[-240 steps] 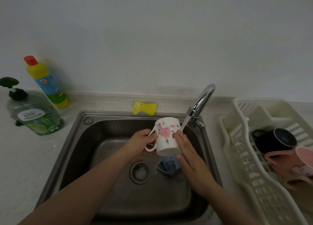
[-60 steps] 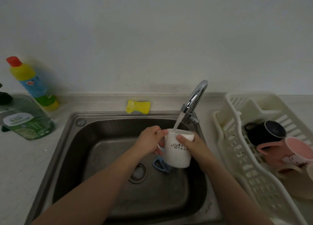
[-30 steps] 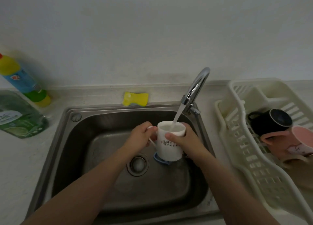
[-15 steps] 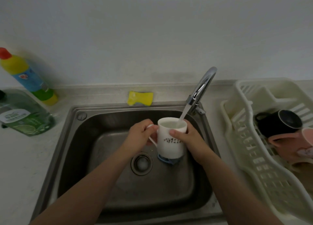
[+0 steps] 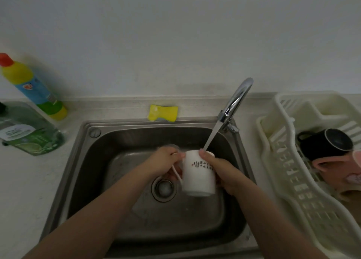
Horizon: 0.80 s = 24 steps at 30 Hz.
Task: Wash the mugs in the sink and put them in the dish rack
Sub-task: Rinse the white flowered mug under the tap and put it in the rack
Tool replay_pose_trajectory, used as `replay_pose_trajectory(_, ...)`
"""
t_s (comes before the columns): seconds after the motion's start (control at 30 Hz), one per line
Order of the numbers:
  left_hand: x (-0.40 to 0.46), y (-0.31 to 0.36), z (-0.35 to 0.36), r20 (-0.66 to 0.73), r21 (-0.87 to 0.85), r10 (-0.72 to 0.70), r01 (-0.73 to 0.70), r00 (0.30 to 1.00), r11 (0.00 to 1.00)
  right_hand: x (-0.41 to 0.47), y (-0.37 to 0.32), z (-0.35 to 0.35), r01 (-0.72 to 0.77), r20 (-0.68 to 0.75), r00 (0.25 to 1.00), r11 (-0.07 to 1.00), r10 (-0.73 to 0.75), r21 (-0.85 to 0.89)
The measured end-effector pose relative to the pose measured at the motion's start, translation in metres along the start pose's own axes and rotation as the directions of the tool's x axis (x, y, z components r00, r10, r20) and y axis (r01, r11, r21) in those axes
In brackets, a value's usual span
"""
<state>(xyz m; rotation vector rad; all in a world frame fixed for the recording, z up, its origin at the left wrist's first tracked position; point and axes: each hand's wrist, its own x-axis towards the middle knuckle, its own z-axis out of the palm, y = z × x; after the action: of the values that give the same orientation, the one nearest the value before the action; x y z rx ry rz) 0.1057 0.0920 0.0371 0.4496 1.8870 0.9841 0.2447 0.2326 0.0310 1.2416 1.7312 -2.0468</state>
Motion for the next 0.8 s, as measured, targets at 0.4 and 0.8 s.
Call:
replay_pose_trajectory(0.4, 0.005, 0.013, 0.007, -0.152, -0.091, 0.224, -0.239, 0.963, 0.967, -0.015, -0.012, -0.015, 0.392, -0.063, 0.913, 0.909, -0.404, -0.138)
replay_pose_trajectory(0.8, -0.009, 0.001, 0.005, -0.056, -0.03, 0.134, -0.136, 0.989, 0.99, -0.019, 0.016, 0.003, 0.197, -0.062, 0.978, 0.978, -0.2, -0.064)
